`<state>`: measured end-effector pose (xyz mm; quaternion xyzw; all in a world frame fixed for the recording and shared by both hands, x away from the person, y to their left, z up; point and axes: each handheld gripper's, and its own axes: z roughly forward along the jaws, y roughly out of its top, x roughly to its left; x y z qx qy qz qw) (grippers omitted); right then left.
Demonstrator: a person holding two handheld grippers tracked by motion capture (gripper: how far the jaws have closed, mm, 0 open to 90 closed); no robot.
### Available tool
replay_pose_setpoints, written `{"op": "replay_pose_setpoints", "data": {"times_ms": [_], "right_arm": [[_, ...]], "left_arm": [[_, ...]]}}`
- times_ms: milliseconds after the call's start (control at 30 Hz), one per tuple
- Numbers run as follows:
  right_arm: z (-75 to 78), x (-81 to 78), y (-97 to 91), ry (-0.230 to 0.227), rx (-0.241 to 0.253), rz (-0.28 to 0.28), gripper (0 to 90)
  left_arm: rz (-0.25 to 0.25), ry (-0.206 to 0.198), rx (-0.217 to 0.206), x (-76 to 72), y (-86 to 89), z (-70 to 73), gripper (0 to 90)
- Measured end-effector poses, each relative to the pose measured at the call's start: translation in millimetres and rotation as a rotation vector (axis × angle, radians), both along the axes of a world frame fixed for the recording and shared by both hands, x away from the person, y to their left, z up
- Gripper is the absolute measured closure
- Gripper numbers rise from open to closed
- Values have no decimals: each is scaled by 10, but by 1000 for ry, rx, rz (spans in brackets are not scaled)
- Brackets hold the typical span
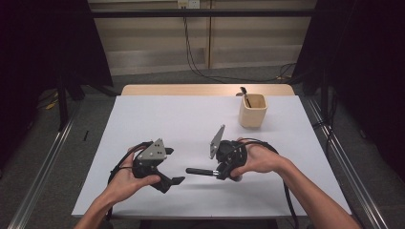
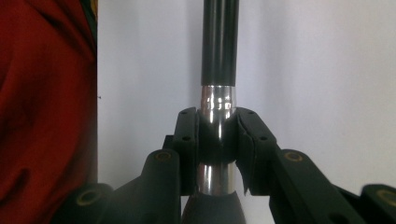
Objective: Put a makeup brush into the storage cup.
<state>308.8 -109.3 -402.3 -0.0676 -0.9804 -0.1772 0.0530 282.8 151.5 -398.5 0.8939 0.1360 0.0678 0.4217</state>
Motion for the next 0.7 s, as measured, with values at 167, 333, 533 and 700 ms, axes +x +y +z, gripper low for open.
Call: {"op": "replay_pose_setpoints", "data": {"times_ms": [167, 333, 533, 700], "right_arm": [[7, -5, 20, -10, -50, 14, 715], [5, 5, 34, -13, -83, 17, 715], [7, 3, 89, -24, -88, 33, 715], [15, -11, 142, -43, -82, 41, 715]], "left_arm": [[-12, -2, 55, 30, -40, -31, 38], [-31, 9, 101, 57, -76, -43, 41], [-74, 27, 160, 100, -145, -26, 56], [-105, 55, 206, 150, -221, -26, 91]]}}
